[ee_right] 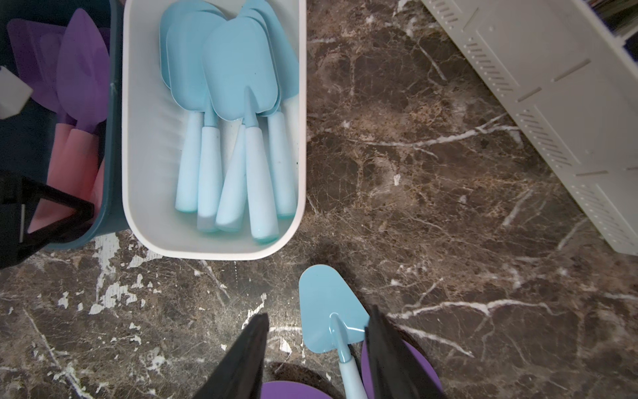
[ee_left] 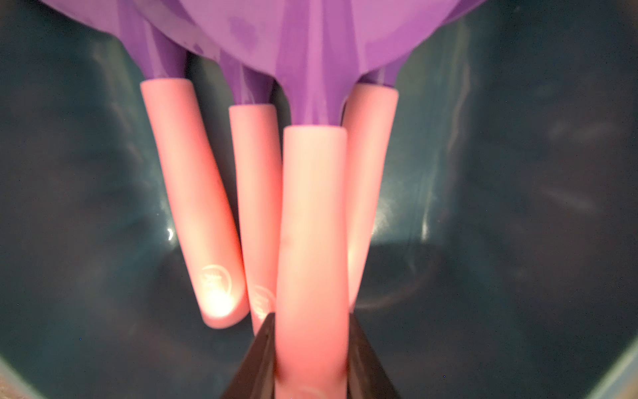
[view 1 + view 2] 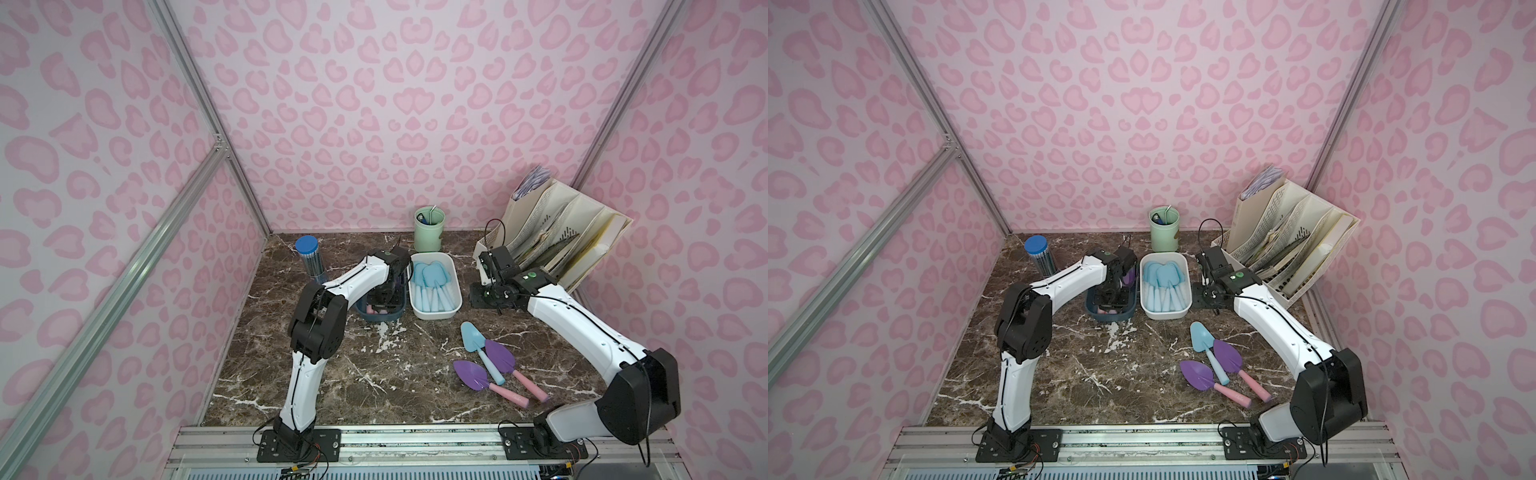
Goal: Sort the small shovels by color and place them into the storage box
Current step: Place the shovel in the storage box.
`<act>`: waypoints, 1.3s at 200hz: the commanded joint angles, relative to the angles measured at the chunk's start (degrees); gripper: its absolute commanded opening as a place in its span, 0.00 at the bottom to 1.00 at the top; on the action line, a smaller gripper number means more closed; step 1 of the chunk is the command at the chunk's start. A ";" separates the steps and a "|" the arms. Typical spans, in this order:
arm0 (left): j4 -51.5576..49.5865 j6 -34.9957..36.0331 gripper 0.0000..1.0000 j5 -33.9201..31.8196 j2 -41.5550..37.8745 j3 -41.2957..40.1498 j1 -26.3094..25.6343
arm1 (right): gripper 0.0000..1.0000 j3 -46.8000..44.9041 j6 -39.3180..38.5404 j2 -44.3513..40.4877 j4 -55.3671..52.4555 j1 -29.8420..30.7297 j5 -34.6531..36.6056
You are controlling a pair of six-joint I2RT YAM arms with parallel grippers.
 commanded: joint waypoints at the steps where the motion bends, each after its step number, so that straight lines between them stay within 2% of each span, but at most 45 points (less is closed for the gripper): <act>1: -1.83 0.96 0.18 0.54 -0.75 0.39 0.02 | 0.52 -0.04 -0.30 -0.35 -0.04 -0.15 0.38; 114: -1.90 0.84 0.40 1.23 0.09 0.64 -0.16 | 0.52 -0.34 0.01 -1.37 -0.38 -0.46 0.37; 205: -3.57 0.79 0.46 -0.19 -3.79 0.99 -0.90 | 0.52 1.15 -0.11 -1.99 -1.60 -0.55 0.93; 260: -4.88 -0.94 0.65 -2.55 -12.50 0.16 -1.87 | 0.53 0.64 1.13 -3.46 -3.15 -0.55 0.07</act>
